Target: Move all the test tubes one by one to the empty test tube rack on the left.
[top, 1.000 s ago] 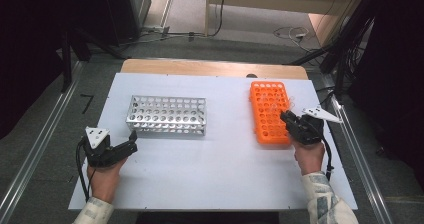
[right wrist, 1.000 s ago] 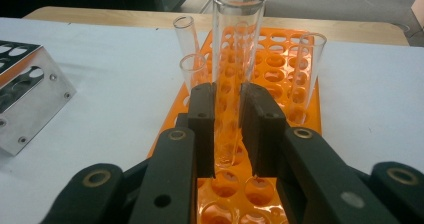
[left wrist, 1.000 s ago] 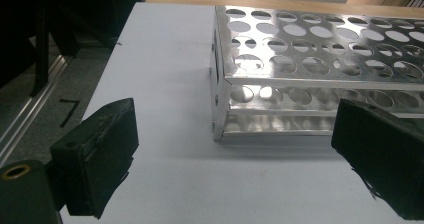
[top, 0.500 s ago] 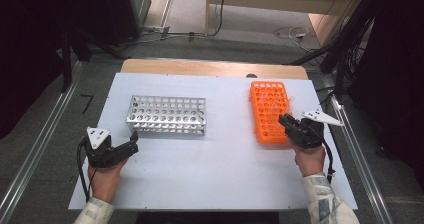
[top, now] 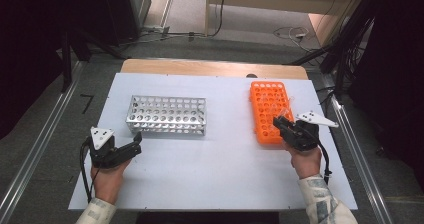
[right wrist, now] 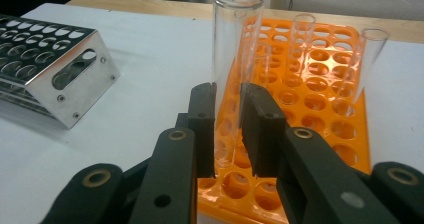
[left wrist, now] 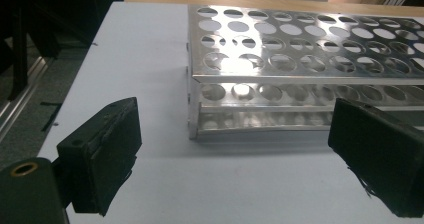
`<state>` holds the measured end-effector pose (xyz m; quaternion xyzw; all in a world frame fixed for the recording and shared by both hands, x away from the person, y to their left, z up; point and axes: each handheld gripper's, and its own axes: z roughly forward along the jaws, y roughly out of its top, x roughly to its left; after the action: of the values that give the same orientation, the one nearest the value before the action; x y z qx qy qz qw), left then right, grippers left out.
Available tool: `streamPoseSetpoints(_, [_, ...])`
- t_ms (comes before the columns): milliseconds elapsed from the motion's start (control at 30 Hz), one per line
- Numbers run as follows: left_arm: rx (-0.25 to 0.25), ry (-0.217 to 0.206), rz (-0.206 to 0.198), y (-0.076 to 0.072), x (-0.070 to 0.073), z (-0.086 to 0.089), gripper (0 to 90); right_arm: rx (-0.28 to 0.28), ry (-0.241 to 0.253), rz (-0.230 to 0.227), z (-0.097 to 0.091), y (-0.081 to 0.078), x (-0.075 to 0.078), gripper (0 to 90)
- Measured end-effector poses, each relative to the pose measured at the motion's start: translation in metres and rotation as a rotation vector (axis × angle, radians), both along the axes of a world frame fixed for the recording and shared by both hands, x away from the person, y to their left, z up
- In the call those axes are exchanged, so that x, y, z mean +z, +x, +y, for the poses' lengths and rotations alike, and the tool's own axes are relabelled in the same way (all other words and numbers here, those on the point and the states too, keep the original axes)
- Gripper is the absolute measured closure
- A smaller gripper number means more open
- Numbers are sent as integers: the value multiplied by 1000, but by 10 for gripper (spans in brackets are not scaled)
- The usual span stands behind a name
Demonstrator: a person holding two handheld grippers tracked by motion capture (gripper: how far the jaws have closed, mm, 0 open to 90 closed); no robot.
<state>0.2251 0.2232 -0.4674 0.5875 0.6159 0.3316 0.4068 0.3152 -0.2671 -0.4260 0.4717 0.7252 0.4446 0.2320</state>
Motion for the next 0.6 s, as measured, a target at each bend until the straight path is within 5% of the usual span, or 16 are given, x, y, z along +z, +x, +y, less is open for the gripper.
streamPoseSetpoints(300, [-89, -34, 2, 1, 1, -15, 104, 66, -23, 18, 23, -3, -6, 736])
streamPoseSetpoints(600, [-132, 0, -7, -1, 6, -36, 99, 157, -25, 32, 55, -9, -11, 736])
